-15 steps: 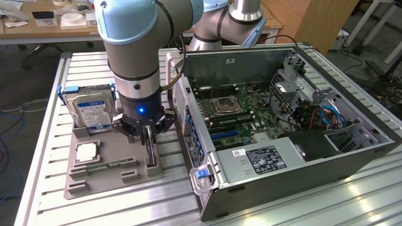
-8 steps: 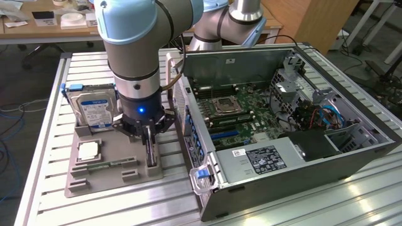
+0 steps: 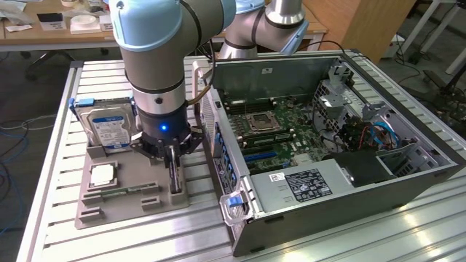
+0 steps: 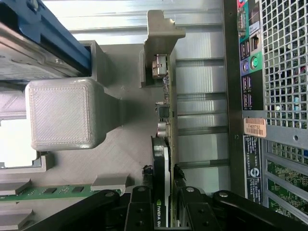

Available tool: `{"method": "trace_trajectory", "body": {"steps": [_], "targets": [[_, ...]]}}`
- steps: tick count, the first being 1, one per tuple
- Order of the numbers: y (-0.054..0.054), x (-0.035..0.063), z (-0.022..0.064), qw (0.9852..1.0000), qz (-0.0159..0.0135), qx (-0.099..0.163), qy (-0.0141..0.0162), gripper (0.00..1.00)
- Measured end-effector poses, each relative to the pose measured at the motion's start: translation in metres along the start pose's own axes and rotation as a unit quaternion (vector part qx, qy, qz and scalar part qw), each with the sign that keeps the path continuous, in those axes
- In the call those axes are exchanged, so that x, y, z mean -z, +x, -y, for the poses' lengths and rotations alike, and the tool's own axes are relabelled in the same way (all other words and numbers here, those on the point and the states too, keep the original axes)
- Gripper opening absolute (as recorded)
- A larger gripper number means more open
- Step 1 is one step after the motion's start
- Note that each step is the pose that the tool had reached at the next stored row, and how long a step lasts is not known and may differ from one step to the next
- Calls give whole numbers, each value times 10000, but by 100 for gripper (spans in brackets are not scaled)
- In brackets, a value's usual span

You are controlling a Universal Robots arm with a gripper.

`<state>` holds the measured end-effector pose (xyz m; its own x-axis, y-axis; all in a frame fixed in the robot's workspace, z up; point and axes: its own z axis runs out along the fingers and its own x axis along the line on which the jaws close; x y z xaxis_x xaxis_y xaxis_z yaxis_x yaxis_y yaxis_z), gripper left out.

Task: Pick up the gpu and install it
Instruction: 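Pick up the gpu and move the gpu toward the slot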

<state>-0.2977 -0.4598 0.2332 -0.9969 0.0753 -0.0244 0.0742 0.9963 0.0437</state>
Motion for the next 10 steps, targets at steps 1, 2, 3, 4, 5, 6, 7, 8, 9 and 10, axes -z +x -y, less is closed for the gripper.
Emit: {"method": "trace_trajectory", "body": {"steps": [1,2,3,4,5,6,7,8,9,10], "targets": [[0,0,0,10000,0,0,0,27],[0,0,0,10000,0,0,0,27],[0,0,0,10000,0,0,0,27],[0,0,0,10000,0,5,0,27],[0,0,0,10000,-1,22,0,27],[1,0,0,10000,-2,56,-2,27],[1,0,0,10000,-4,97,-3,27],[0,0,0,9999,-6,136,-4,27],[0,0,0,9999,-7,172,-4,27],[0,0,0,9998,-8,186,-5,27]]}}
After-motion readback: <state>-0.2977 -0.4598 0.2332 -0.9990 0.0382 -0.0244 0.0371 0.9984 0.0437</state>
